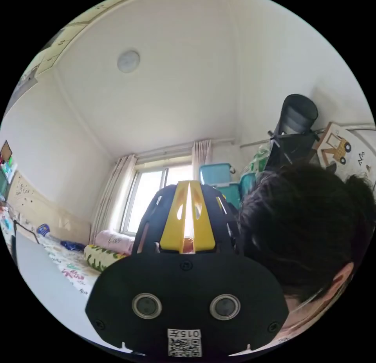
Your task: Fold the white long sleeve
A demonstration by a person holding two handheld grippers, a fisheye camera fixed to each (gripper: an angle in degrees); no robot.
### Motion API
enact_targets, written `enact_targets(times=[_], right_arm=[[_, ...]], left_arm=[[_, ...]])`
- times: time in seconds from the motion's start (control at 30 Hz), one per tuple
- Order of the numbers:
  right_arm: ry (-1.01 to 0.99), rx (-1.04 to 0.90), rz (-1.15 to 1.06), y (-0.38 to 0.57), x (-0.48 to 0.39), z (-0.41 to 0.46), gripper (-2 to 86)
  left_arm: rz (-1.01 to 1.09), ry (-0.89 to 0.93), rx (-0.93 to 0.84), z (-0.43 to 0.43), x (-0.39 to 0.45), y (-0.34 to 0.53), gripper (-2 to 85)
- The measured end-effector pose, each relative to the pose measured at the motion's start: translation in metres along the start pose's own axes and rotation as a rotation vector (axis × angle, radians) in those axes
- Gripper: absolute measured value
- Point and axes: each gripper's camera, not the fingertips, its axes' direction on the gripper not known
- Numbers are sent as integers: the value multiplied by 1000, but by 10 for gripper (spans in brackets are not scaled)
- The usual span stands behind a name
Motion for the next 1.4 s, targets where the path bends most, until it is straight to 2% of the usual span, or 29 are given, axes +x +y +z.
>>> enact_targets(times=[0.17, 0.27, 0.43, 0.5, 0.67, 0.87, 1.13, 1.4], right_arm=[[271, 215, -243, 6, -57, -80, -6], [417, 260, -232, 12, -56, -97, -6], [260, 127, -208, 7, -49, -99, -6], [284, 178, -248, 4, -62, -112, -6], [415, 450, -480, 26, -128, -154, -9], [645, 681, -705, 64, -170, -142, -10], [613, 725, -672, 63, -146, -134, -10], [665, 732, -631, 65, -90, -140, -9]], left_arm=[[18, 100, 201, -9, 19, -8, -9], [79, 104, 256, -6, 49, -7, -9], [154, 222, 208, 22, 93, -23, -9], [203, 232, 215, 26, 113, -28, -9], [372, 194, 285, 16, 166, -33, -10], [409, 203, 302, 16, 187, -34, -9], [433, 198, 345, 5, 180, -20, -9], [542, 179, 240, 10, 169, 13, -9]])
